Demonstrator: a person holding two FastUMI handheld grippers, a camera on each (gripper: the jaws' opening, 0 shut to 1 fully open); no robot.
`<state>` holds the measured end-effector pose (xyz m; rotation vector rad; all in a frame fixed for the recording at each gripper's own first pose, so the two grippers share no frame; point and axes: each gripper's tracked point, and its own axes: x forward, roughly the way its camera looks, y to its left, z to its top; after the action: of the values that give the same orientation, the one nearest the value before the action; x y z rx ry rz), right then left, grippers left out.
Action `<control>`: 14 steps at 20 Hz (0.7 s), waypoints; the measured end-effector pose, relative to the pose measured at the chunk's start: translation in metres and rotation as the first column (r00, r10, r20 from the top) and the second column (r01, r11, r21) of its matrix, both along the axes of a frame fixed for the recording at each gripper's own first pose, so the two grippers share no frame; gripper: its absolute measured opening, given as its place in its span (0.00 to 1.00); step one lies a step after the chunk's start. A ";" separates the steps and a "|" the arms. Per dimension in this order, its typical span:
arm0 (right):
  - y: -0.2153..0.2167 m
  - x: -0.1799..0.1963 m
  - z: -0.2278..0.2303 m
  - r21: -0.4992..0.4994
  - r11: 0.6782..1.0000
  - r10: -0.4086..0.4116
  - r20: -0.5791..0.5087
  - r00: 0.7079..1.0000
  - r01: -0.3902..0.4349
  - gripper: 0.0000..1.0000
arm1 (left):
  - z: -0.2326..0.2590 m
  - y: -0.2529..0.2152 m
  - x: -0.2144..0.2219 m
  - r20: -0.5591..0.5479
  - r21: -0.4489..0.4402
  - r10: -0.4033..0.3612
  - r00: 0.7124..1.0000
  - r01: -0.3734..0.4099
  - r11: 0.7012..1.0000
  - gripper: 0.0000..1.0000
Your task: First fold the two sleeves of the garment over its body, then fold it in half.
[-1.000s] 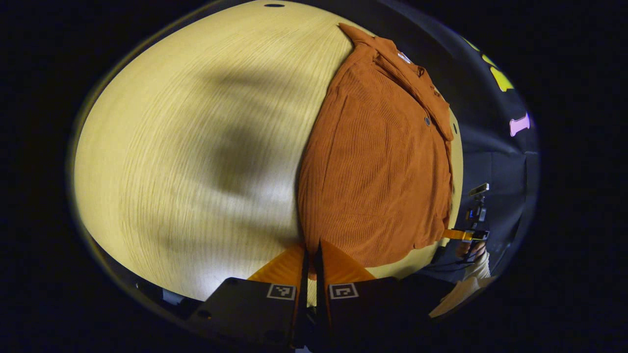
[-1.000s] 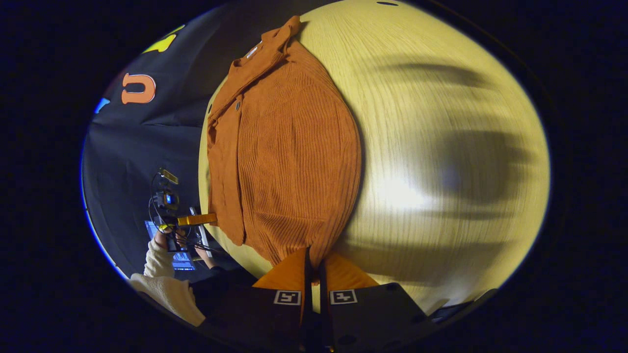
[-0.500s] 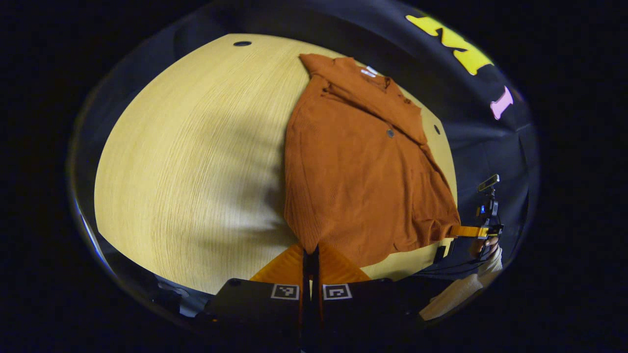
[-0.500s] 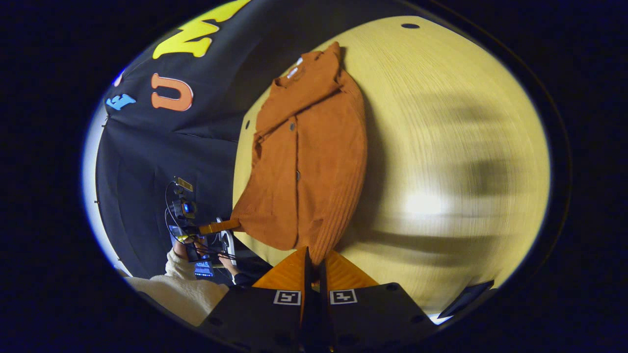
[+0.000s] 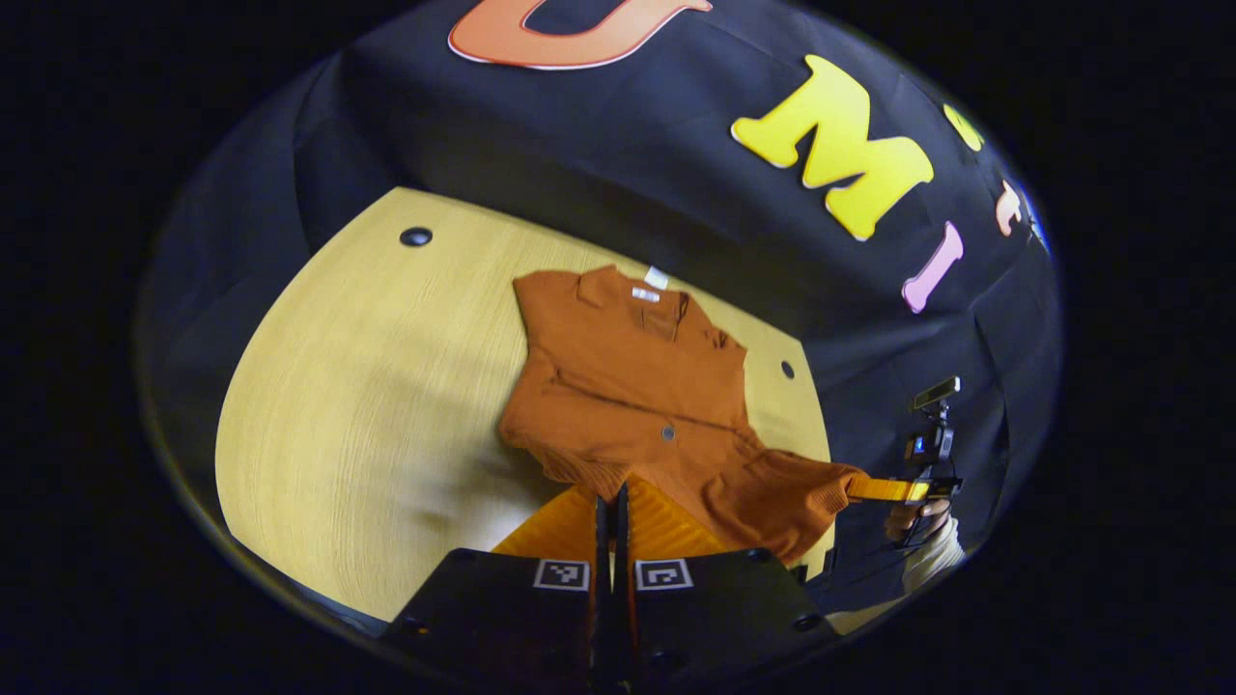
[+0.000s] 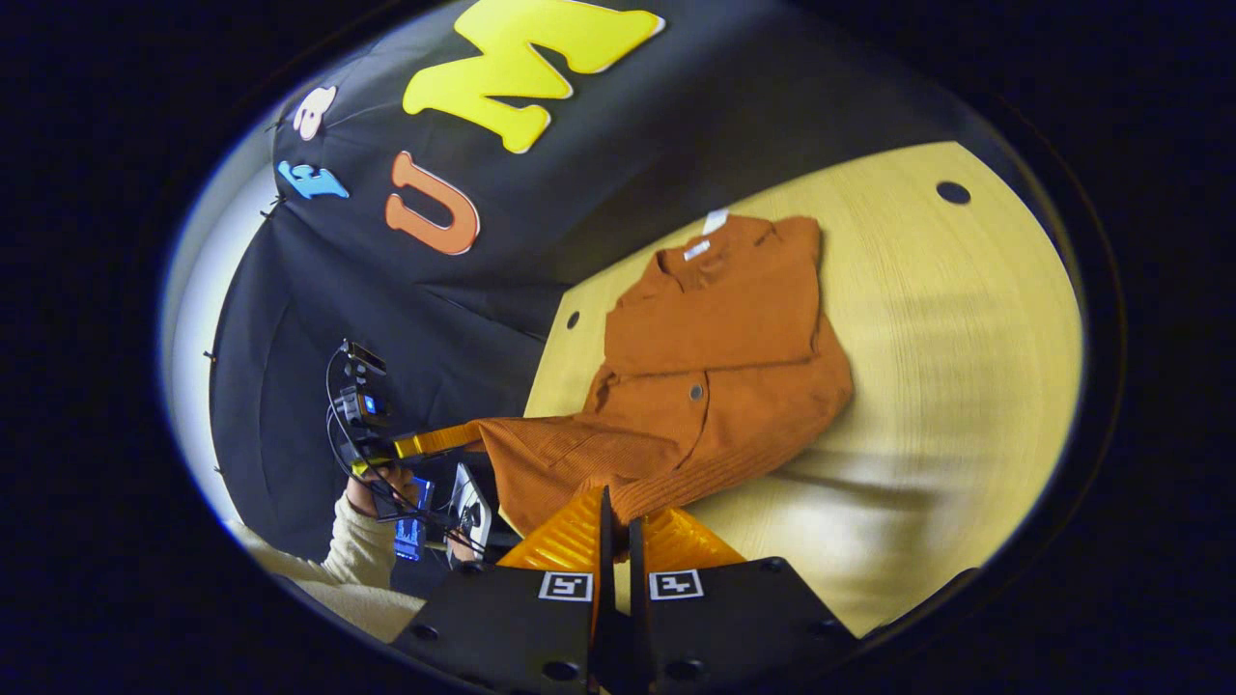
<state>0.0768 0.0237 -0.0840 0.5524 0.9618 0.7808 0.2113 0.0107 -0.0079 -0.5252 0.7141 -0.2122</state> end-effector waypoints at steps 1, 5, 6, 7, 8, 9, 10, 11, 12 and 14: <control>0.005 0.013 0.009 0.001 1.000 -0.005 0.026 1.000 0.005 0.07 | 0.009 0.005 0.013 0.018 0.010 0.004 1.000 -0.004 1.000 0.04; 0.019 0.076 0.032 -0.084 0.996 -0.006 0.171 0.985 0.020 0.07 | 0.031 0.014 0.079 0.065 0.048 0.017 0.998 -0.020 0.999 0.04; 0.023 0.093 0.036 -0.110 0.994 -0.003 0.197 0.980 0.025 0.07 | 0.035 0.015 0.098 0.071 0.064 0.011 0.997 -0.015 0.998 0.04; 0.028 0.109 0.039 -0.126 0.992 -0.003 0.217 0.976 0.032 0.07 | 0.035 0.017 0.115 0.076 0.091 0.004 0.997 -0.011 0.996 0.04; 0.033 0.125 0.042 -0.134 0.990 -0.009 0.229 0.973 0.041 0.07 | 0.032 0.020 0.133 0.082 0.118 -0.002 0.997 -0.008 0.993 0.04; 0.037 0.142 0.042 -0.137 0.989 -0.025 0.235 0.972 0.059 0.07 | 0.031 0.023 0.150 0.089 0.142 -0.009 0.996 -0.004 0.990 0.04; 0.040 0.160 0.040 -0.137 0.987 -0.050 0.234 0.971 0.084 0.07 | 0.028 0.025 0.169 0.095 0.156 -0.010 0.995 -0.005 0.988 0.03; 0.043 0.178 0.034 -0.140 0.985 -0.070 0.240 0.968 0.106 0.07 | 0.024 0.028 0.189 0.103 0.171 -0.005 0.995 -0.013 0.985 0.03; 0.044 0.199 0.026 -0.149 0.980 -0.096 0.242 0.965 0.135 0.07 | 0.019 0.032 0.208 0.110 0.180 0.003 0.994 -0.023 0.983 0.03; 0.040 0.240 0.004 -0.155 0.966 -0.175 0.210 0.962 0.209 0.07 | 0.006 0.045 0.247 0.120 0.186 0.040 0.992 -0.062 0.981 0.03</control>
<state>0.3170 0.0641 -0.0805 0.4007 0.7735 0.5571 0.4581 0.0553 -0.0017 -0.3465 0.5997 -0.1236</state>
